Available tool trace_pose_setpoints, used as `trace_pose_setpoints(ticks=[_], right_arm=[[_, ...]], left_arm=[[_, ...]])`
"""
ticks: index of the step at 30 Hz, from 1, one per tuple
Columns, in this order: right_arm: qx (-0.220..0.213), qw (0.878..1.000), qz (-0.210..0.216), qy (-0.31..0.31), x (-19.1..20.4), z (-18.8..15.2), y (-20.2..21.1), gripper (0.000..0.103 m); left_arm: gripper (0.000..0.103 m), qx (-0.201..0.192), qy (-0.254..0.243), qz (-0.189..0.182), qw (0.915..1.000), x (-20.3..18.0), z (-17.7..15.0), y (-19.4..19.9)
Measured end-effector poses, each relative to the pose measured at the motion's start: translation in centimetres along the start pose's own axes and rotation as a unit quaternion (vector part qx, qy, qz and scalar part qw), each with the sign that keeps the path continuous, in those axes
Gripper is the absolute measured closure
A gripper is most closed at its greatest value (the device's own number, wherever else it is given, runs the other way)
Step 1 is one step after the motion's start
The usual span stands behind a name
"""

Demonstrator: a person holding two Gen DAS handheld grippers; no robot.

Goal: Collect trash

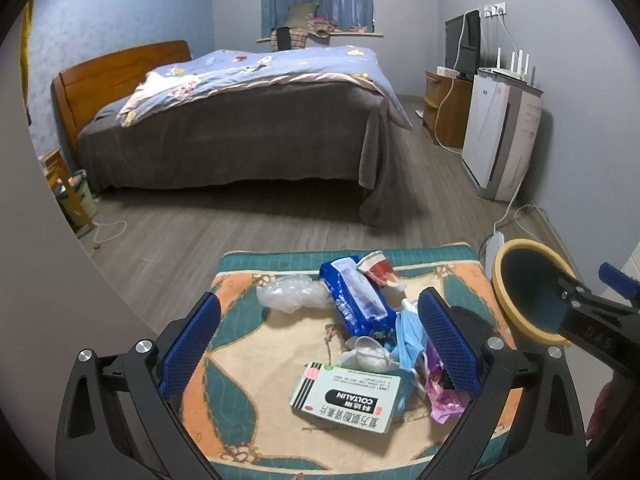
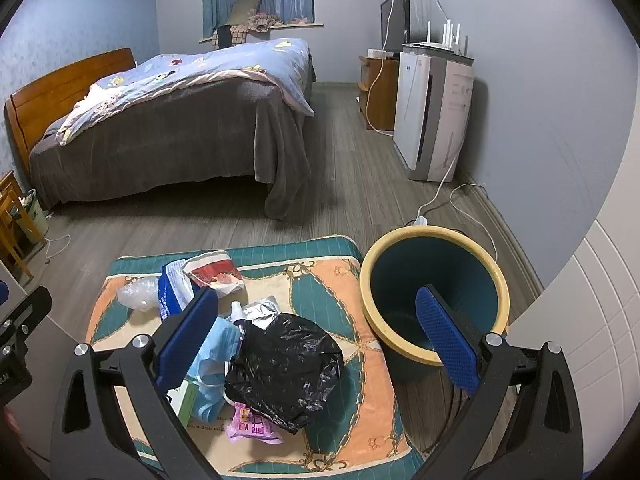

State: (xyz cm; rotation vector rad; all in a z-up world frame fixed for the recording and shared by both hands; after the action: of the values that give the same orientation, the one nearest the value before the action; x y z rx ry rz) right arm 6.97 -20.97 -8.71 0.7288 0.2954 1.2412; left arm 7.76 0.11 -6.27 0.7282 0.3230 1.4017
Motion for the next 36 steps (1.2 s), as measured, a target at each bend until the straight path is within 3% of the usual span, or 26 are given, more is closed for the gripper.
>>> trace_pose_setpoints(ticks=[36], right_arm=[[0.005,1.0,-0.003,0.002,-0.08,-0.36,-0.36,0.006]], left_arm=[[0.005,0.001,-0.002,-0.001,1.0,0.32,-0.03,0.06]])
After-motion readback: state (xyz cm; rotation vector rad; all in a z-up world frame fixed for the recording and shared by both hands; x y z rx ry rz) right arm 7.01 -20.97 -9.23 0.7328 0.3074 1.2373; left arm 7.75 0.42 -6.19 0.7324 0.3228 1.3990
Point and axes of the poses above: each gripper's, at about its wrist camera, not at the fingertips, and y roughly against the way its jaws point, x to its left, z to its top, the point moved 10 cm from there along -y, roughly the way its jaws point, and after that the axes turned 12 degrees about -y, right-handed, at the moved point
